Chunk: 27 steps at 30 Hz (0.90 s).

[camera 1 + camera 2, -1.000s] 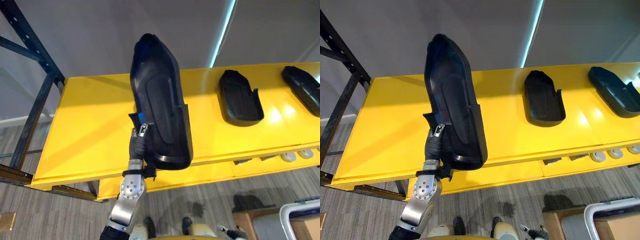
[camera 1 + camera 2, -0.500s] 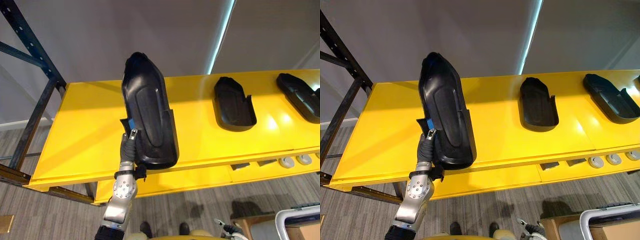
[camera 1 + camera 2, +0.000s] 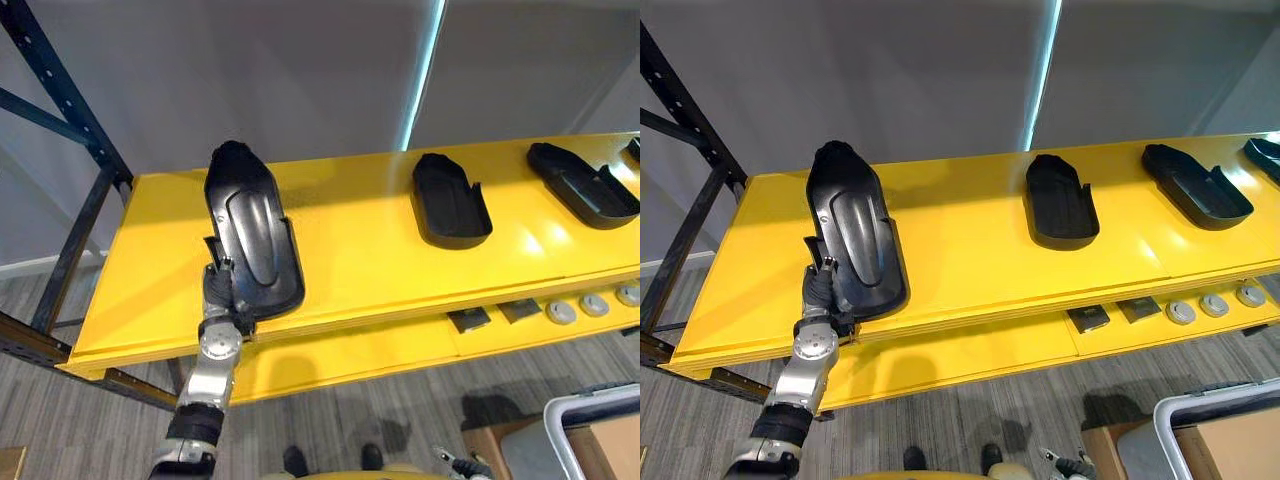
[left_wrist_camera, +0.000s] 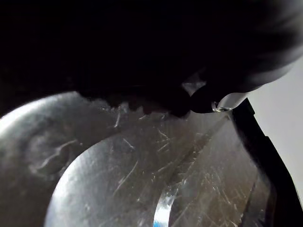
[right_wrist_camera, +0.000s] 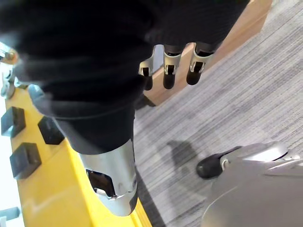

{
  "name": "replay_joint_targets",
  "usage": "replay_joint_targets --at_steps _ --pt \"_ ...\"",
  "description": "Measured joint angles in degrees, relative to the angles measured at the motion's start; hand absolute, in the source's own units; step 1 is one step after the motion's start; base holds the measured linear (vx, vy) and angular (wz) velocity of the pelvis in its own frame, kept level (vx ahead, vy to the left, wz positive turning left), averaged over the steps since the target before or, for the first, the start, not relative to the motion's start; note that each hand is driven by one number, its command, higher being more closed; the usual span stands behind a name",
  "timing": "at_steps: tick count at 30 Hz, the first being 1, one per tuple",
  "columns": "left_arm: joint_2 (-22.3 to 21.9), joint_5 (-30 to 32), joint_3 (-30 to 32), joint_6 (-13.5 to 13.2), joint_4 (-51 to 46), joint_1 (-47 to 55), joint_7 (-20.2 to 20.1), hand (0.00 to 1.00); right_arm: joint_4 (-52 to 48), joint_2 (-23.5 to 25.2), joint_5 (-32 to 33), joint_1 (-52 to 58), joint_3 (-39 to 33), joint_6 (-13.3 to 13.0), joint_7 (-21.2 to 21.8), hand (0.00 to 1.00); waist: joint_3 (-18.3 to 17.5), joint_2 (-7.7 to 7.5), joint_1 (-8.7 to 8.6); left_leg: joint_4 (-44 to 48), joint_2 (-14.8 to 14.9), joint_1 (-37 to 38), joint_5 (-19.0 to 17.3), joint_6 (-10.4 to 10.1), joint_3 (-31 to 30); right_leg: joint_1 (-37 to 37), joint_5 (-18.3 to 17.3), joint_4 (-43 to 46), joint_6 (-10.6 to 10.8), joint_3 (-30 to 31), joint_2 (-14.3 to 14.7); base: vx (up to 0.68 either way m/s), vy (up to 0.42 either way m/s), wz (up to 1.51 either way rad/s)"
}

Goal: Walk over and take plastic housings, then place them on the shelf

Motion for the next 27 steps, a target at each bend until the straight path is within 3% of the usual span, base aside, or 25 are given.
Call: replay_joint_targets --at_steps 3,4,17,27 --pt "0.92 -0.06 0.00 0.56 3.69 -3.99 0.26 1.00 -0.01 0.08 -0.38 -0.52 0.00 0.00 0.06 0.00 0.00 -0.03 -0.04 0.02 -0.13 -0.08 0.03 0.30 0.07 -0.01 0.26 -0.22 -0.03 0.27 -0.03 0.07 0.005 -0.04" --pt "1.26 -0.19 0.00 0.74 4.83 -5.13 0.31 0.00 -0.02 0.10 -0.40 -0.71 -0.01 -0.01 0.10 0.00 0.01 -0.05 -0.04 0.03 -0.14 -0.08 0.02 0.31 0.03 -0.02 0.26 -0.26 -0.03 0.33 -0.01 0.06 -0.009 -0.03" --pt "1.77 -0.66 1.61 1.19 10.64 -11.15 3.77 0.00 0.00 0.65 -0.38 -0.71 -0.10 -0.32 0.97 0.00 0.48 -0.82 -1.05 -0.08 -0.10 -0.05 -0.03 0.22 0.09 -0.07 0.46 -0.97 -0.38 0.90 0.31 -0.01 -0.006 -0.01" --pt "0.61 -0.51 2.24 1.23 2.46 -10.52 7.63 0.00 -0.02 1.16 -0.36 -0.72 -0.53 -0.32 0.90 0.00 0.80 -1.57 -0.80 -0.04 -0.29 -0.54 -0.05 0.38 -0.66 0.01 0.50 -1.12 -0.25 -0.43 -0.13 0.02 -0.003 0.03"
